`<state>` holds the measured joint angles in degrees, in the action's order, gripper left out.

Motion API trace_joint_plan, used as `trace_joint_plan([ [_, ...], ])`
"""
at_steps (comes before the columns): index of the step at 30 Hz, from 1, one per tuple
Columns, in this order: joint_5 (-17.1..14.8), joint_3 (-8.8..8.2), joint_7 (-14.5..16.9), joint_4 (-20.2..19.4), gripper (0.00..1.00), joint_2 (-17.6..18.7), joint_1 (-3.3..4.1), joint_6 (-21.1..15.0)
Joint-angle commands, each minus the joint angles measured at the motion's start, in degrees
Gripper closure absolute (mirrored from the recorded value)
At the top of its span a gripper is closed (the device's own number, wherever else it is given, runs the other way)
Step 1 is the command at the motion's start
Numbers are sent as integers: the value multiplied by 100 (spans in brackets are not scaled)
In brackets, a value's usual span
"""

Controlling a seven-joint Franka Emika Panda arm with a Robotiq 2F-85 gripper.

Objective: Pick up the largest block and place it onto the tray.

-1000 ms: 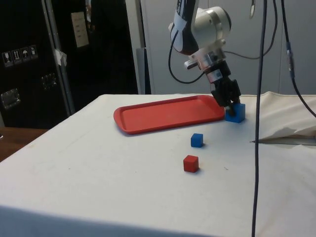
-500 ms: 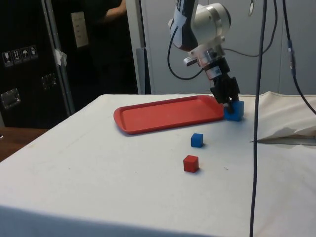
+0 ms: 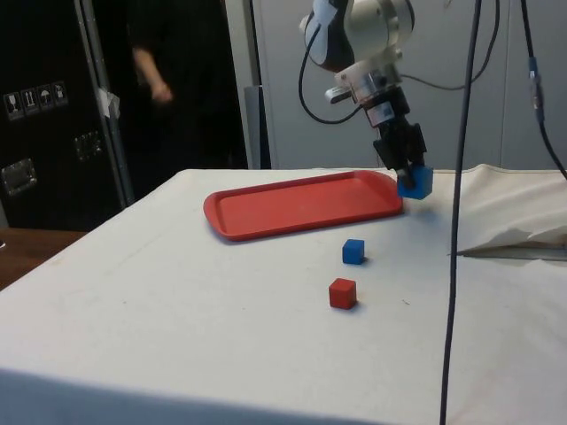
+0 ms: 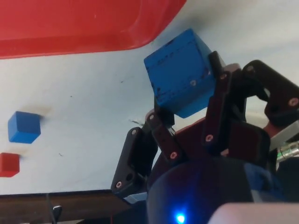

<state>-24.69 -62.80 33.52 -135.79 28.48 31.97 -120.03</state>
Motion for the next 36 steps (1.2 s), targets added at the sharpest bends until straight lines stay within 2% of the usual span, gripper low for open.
trace_joint_plan([
  [1, 166, -195, -109, 34, 99, -115, 138, 109],
  [4, 246, -269, -160, 63, 99, -189, 183, 155],
  [5, 69, -80, -52, 11, 99, -80, 46, 40],
  [6, 246, -269, -160, 63, 99, -189, 183, 155],
  [8, 309, -309, -212, 109, 99, -241, 201, 201],
  [13, 378, -327, -309, 241, 99, -292, 212, 281],
  [14, 264, -201, -229, 201, 99, -235, 115, 201],
  [15, 378, -327, -327, 269, 99, -298, 212, 292],
  [21, 355, -338, -384, 476, 99, -292, 235, 413],
  [22, 275, -246, -315, 441, 99, -246, 155, 372],
  [23, 355, -338, -384, 476, 99, -292, 235, 413],
  [29, 321, -355, -453, 773, 99, -286, 252, 567],
  [30, 275, -298, -390, 756, 99, -246, 189, 550],
  [31, 315, -350, -458, 814, 99, -286, 252, 584],
  [36, 281, -332, -533, 1003, 99, -292, 275, 659],
])
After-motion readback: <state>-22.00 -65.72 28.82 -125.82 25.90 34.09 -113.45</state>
